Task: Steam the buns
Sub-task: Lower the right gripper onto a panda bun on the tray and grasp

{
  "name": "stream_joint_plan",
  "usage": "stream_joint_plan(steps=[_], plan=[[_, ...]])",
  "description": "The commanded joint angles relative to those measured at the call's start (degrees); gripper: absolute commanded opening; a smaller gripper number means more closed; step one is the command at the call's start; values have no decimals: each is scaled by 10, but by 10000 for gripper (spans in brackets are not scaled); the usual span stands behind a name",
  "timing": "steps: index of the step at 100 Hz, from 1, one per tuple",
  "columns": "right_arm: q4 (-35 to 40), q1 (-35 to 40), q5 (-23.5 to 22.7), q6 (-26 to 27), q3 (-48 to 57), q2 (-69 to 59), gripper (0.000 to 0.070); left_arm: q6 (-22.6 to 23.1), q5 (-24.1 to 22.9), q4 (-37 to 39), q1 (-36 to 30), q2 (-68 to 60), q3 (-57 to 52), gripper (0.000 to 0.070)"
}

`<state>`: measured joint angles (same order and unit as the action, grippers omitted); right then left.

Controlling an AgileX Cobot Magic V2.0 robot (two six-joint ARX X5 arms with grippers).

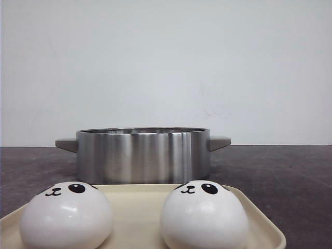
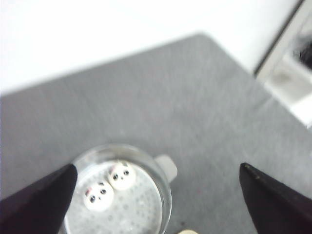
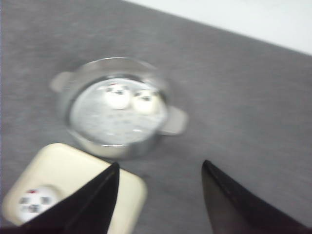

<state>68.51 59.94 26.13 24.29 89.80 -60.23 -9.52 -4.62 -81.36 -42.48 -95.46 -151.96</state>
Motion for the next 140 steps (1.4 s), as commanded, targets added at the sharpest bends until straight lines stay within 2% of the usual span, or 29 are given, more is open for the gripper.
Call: stream_joint_plan(steps=[1, 10, 33, 41, 56, 72, 79, 91, 101, 108, 120, 140], plan=[[-28, 7, -46, 9, -8, -14, 319, 9, -3, -25, -12, 25, -14, 700], [-39, 7, -87, 27, -30, -36, 319, 9, -3, -26, -20, 77, -14, 700], [-34, 5, -104, 59, -77, -97, 319, 9, -4, -29, -21, 201, -2, 700], [-35, 1, -121, 65, -94, -116, 319, 9, -20, -30, -21, 247, 20, 700], [-64, -3, -175, 83, -144, -136, 319, 5, -79, -30, -21, 342, 111, 700], [-129, -3, -206, 125, -218, -136, 324, 2, -91, -30, -21, 443, 262, 700], [-143, -3, -205, 142, -243, -137, 370, -10, -96, -30, -21, 480, 326, 700], [-164, -3, -219, 148, -267, -140, 505, -43, -100, -30, -21, 525, 416, 700], [-167, -3, -236, 162, -269, -148, 539, -73, -99, -30, -21, 549, 471, 700], [-167, -3, -247, 163, -269, -154, 566, -79, -99, -30, -21, 556, 494, 700], [-166, 5, -250, 172, -269, -173, 696, -78, -99, -30, -21, 558, 513, 700], [-167, 23, -266, 190, -269, -226, 700, -69, -100, -6, -21, 556, 515, 700]])
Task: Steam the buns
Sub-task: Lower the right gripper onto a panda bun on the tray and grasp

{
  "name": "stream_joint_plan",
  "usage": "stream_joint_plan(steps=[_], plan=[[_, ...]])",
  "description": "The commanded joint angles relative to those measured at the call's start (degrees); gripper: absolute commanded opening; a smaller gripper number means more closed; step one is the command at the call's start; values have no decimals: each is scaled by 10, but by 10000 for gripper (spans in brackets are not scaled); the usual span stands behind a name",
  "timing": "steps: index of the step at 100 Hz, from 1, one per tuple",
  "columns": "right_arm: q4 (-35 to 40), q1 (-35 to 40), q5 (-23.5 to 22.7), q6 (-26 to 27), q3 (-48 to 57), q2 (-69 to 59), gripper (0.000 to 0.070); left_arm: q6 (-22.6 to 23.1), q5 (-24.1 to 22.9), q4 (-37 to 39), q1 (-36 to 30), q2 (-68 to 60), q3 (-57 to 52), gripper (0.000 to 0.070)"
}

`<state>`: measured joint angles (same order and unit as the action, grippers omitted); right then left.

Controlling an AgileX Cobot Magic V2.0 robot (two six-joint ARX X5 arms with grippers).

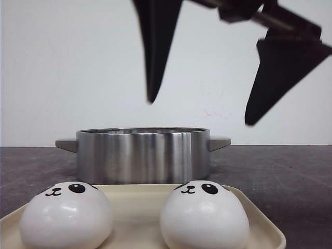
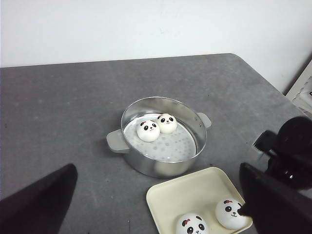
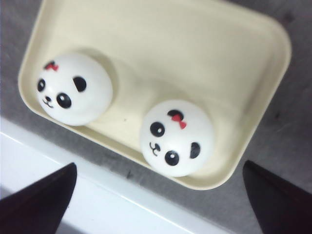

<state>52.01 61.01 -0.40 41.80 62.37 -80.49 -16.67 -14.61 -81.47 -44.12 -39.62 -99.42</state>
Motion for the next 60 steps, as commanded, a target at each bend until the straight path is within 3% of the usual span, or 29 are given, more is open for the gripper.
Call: stream_joint_plan(steps=[1, 14, 40, 60], plan=[[-2, 13, 0, 15, 6, -28, 700, 4, 0, -2, -4, -2, -11, 700], [-8, 20, 2, 17, 6, -70, 690, 9, 0, 17, -4, -2, -11, 700], [-38, 18, 2, 17, 6, -134, 593, 7, 1, 12, -4, -2, -11, 700], [-43, 17, 4, 15, 6, -154, 405, 7, 1, 12, -4, -2, -11, 700]])
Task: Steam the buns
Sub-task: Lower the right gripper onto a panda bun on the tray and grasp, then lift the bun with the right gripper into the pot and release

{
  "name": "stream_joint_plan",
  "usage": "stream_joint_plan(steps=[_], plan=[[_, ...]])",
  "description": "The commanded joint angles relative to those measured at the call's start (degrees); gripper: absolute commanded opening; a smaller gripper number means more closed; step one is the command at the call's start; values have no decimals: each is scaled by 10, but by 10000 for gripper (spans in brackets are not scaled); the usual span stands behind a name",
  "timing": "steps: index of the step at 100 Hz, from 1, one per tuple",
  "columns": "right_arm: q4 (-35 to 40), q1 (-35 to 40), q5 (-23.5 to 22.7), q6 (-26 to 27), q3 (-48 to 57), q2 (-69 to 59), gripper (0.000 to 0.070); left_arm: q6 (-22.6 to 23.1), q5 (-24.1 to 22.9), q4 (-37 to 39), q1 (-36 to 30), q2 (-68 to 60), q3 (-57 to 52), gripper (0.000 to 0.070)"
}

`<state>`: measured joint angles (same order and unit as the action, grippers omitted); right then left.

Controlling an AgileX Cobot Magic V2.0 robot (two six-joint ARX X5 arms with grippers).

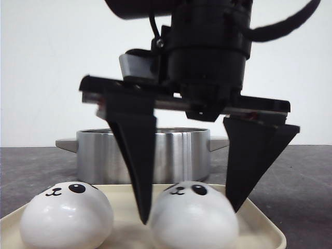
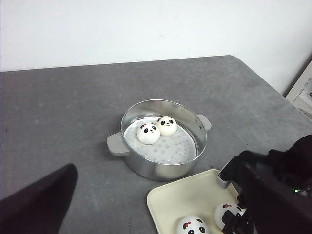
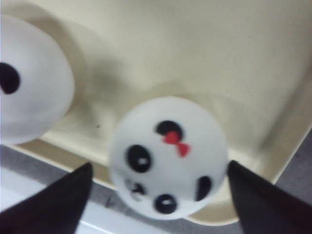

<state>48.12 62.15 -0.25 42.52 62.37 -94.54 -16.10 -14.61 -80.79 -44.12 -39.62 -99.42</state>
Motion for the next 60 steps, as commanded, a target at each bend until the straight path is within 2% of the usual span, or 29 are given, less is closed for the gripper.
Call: stream_joint_plan(steps=[1, 7, 11, 17, 22, 23, 41, 60], plan=[[-4, 5, 2, 7, 6, -14, 400, 1, 1, 5, -4, -2, -11, 700], [-5, 3, 3, 5, 5, -15, 366, 1, 1, 6, -4, -2, -11, 700], [-8, 3, 3, 5, 5, -19, 310, 1, 1, 6, -4, -2, -11, 700], [-11, 2, 3, 2, 5, -22, 163, 2, 1, 7, -4, -2, -11, 700], [-12, 1, 4, -4, 5, -23, 7, 2, 1, 7, -4, -2, -11, 700], [-13, 1, 5, -5, 5, -23, 0, 2, 1, 7, -4, -2, -11, 700], [-24, 2, 37, -13, 7, -10, 1, 2, 1, 8, -4, -2, -11, 700], [-25, 8, 60, -37, 33, 68, 1, 2, 0, 8, -4, -2, -11, 700]])
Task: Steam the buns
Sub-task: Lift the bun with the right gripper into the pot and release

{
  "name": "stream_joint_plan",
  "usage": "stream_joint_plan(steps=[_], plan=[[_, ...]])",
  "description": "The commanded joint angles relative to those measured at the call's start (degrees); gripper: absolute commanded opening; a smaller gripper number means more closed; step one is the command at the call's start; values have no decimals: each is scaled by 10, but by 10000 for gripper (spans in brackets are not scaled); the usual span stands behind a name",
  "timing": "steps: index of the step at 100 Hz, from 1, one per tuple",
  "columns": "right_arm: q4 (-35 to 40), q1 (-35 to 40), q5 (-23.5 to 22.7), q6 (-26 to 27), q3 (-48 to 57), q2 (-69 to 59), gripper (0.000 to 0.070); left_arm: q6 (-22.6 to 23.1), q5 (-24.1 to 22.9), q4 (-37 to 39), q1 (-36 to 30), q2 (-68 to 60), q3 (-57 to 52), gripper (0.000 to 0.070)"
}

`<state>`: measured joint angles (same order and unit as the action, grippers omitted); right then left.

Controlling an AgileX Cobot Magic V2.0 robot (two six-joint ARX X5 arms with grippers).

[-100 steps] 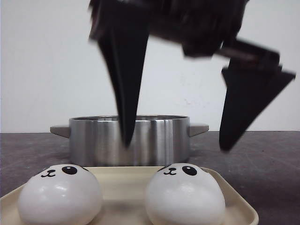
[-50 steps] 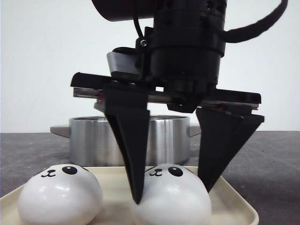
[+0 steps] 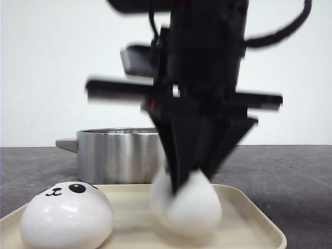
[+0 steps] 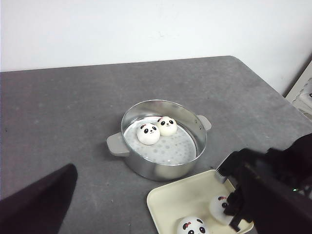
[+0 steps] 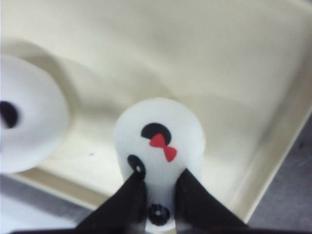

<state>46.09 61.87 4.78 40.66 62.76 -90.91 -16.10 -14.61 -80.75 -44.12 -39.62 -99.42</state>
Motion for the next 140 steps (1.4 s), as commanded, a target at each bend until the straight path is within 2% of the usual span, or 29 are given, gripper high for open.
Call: stream_joint_plan(steps=[1, 14, 18, 27, 35, 49, 66, 80, 111, 140], plan=[[-5, 12, 13, -19, 31, 37, 1, 2, 0, 8, -4, -2, -11, 700], [-4, 15, 40, -51, 80, 103, 1, 2, 0, 20, -4, -2, -11, 700], [-4, 15, 47, -75, 101, 117, 1, 2, 0, 28, -4, -2, -11, 700], [-2, 3, 61, -170, 156, 128, 1, 2, 0, 46, -4, -2, -11, 700], [11, -32, 69, -236, 212, 125, 0, 6, 0, 70, -4, -3, -11, 700], [12, -111, 50, -280, 278, 86, 1, 21, 0, 101, -4, -5, -11, 700], [2, -210, -59, -283, 317, 5, 1, 21, 0, 113, -4, -5, -11, 700], [2, -242, -113, -283, 330, -73, 1, 21, 0, 112, -4, -5, -11, 700], [31, -247, -123, -305, 330, -199, 1, 19, 0, 97, -4, -5, -11, 700], [38, -254, -120, -304, 330, -252, 1, 3, 0, 61, -4, -5, -11, 700]])
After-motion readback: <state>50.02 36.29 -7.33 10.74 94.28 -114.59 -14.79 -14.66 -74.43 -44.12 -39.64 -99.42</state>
